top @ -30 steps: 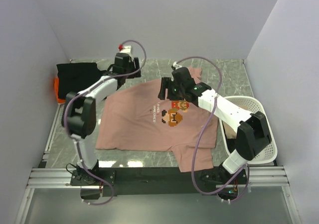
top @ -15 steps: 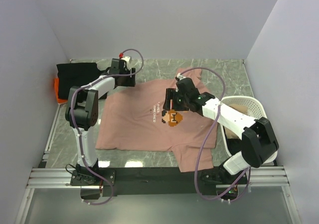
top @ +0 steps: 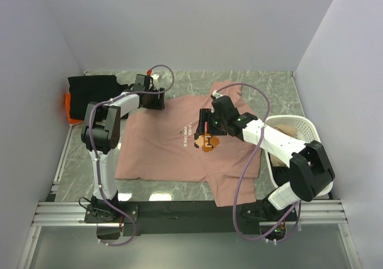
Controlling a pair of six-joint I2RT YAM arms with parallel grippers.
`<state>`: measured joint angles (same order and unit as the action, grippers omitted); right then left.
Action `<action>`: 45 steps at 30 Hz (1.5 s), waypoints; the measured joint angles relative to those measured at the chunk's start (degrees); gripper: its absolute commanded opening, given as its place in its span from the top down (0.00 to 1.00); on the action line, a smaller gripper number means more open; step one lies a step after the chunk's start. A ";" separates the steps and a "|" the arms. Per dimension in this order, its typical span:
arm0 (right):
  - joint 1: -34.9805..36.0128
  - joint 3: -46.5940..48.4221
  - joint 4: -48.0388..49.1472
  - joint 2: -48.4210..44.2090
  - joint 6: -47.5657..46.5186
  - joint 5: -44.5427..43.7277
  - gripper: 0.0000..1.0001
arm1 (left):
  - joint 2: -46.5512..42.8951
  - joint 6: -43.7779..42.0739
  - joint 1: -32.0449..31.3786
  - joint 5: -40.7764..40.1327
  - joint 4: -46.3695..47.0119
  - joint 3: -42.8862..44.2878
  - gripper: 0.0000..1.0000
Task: Fold and stack the t-shirts
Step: Flatten the tshirt out
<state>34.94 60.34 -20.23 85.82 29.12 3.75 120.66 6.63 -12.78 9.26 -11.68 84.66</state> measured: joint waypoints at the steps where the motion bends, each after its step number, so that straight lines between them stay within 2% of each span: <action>1: 0.00 -0.13 0.11 0.00 0.02 0.00 0.23 | 0.26 -0.15 0.00 0.00 -0.04 0.02 0.36; 2: 0.00 -0.35 0.24 0.00 0.02 0.00 0.23 | 0.26 -0.11 0.00 0.13 -0.22 0.22 0.39; 3: 0.00 -0.66 0.26 0.00 0.02 0.00 0.23 | 0.26 -0.11 0.00 0.15 -0.24 0.28 0.47; 5: 0.00 -1.27 0.22 0.00 0.04 -0.02 0.23 | 0.35 -0.04 0.02 0.20 -0.61 0.50 0.55; 7: 0.00 -1.84 0.17 0.00 0.15 -0.02 0.23 | 0.37 0.09 0.02 0.20 -1.01 0.55 0.68; 8: 0.00 -2.01 0.13 0.00 0.20 -0.04 0.23 | 0.37 0.04 0.02 0.28 -1.11 0.55 0.81; 10: 0.00 -2.32 0.17 -0.09 0.24 -0.04 0.23 | 0.37 0.48 0.02 0.63 -0.94 0.39 0.99; 14: 0.00 -2.54 0.17 -0.11 0.42 -0.15 0.23 | -0.98 0.74 -0.24 1.40 1.95 -2.78 1.00; 18: 0.00 -2.54 0.15 -0.17 0.42 -1.11 0.23 | -5.75 1.22 -2.75 -2.01 3.21 -7.74 1.00; 26: 0.00 -2.54 0.13 -0.63 0.61 -2.10 0.23 | -17.55 1.84 -18.58 -17.29 4.20 -11.58 1.00; 28: 0.00 -2.56 0.11 -0.87 0.87 -2.32 0.23 | -18.47 2.58 -22.40 -20.79 3.87 -11.63 0.99; 31: -0.02 -2.67 0.04 -1.31 1.29 -3.39 0.23 | -18.53 4.81 -27.02 -24.26 3.52 -13.81 0.88; 32: -0.02 -2.71 0.02 -1.51 1.49 -4.07 0.23 | -18.53 5.62 -28.50 -24.26 3.43 -15.34 0.78; 34: -0.07 -2.75 -0.17 -1.92 1.60 -5.22 0.22 | -18.53 7.63 -30.75 -23.54 2.91 -18.40 0.66; 35: -0.11 -2.75 -0.33 -2.10 1.73 -5.90 0.22 | -18.75 8.74 -31.82 -22.60 2.78 -20.17 0.55; 38: -0.37 -3.19 -0.44 -2.73 2.01 -7.65 0.21 | -20.83 11.74 -34.03 -18.91 2.25 -24.46 0.44; 41: -0.85 -4.20 -0.50 -3.39 2.32 -8.63 0.21 | -25.03 13.77 -34.14 -17.44 1.75 -25.94 0.38; 45: -1.42 -4.57 -0.76 -3.52 2.56 -8.94 0.21 | -30.27 14.95 -31.30 -18.29 3.32 -25.24 0.35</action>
<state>33.52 55.77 -20.99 82.30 31.68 -5.19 90.39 21.58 -44.07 -9.04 -8.36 59.42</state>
